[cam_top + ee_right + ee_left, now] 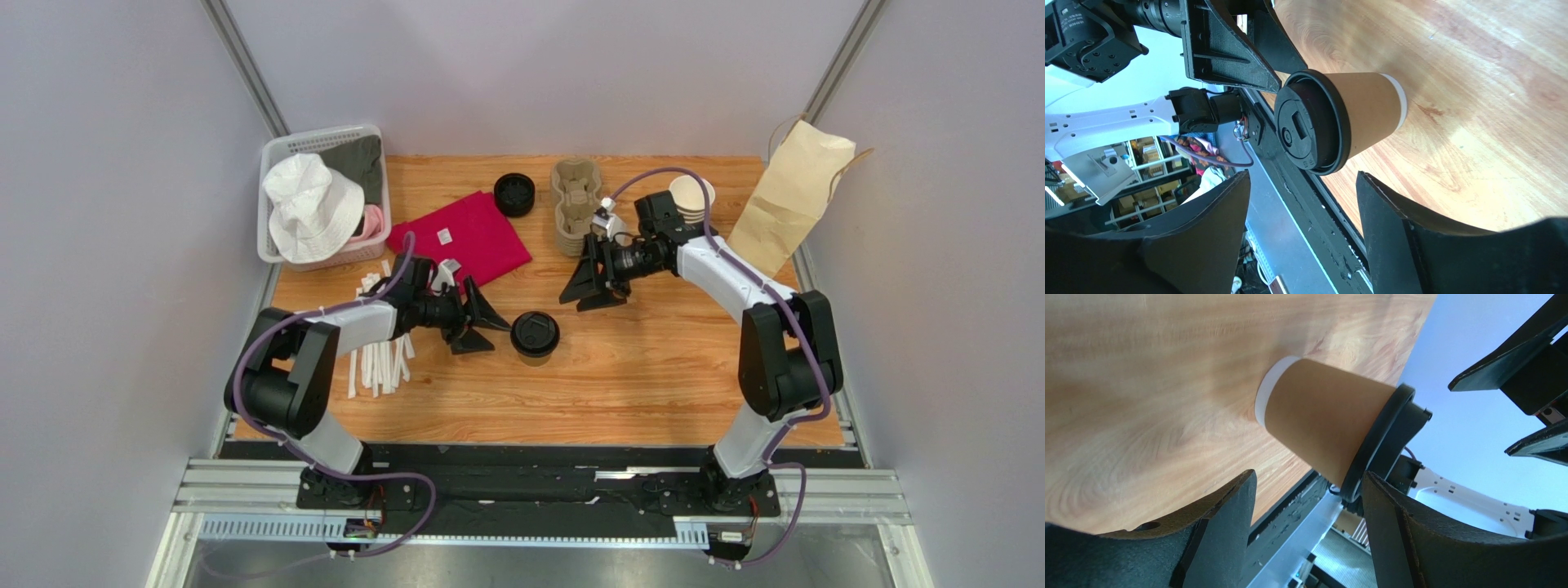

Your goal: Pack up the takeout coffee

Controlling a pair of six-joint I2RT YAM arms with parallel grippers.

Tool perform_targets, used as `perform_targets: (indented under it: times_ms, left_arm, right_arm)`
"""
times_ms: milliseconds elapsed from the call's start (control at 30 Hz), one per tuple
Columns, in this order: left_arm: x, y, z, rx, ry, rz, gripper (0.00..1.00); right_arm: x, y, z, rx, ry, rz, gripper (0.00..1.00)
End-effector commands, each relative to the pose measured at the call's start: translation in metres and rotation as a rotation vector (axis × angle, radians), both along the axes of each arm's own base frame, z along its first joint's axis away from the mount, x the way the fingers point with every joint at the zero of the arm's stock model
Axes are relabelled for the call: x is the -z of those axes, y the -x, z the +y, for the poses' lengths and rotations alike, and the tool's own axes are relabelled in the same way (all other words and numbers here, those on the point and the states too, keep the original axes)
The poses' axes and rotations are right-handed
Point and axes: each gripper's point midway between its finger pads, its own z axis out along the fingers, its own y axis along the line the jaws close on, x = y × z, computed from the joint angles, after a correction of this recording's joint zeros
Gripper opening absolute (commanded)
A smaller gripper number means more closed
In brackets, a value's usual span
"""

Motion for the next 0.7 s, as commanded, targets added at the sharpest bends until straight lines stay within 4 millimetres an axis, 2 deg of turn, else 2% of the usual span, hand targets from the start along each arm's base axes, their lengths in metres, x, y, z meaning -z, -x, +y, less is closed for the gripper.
perform_targets:
  times_ms: [0,233,267,300,367,667]
  left_arm:
    - [-0.018,-0.024,-0.018,-0.022,0.074,-0.061,0.73]
    - [-0.034,-0.043,-0.043,-0.029,0.176,-0.08,0.73]
    - [-0.037,-0.047,-0.046,-0.034,0.192,-0.072,0.73]
    - [-0.035,-0.048,-0.05,-0.029,0.198,-0.063,0.73]
    - [-0.042,-0.055,-0.057,-0.026,0.227,-0.074,0.72]
    - [-0.048,-0.07,-0.088,0.013,0.296,-0.083,0.71]
  right_arm:
    - [-0.009,-0.005,-0.004,0.016,-0.007,-0.046,0.73]
    - [-0.002,-0.005,-0.003,0.019,-0.02,-0.015,0.77]
    - [0.0,-0.003,-0.004,0.017,-0.022,-0.005,0.84]
    - [0.001,-0.003,-0.006,0.023,-0.02,-0.003,0.85]
    - [0.004,-0.002,-0.009,0.03,-0.018,0.003,0.86]
    - [0.004,0.006,-0.019,0.041,-0.03,0.015,0.87]
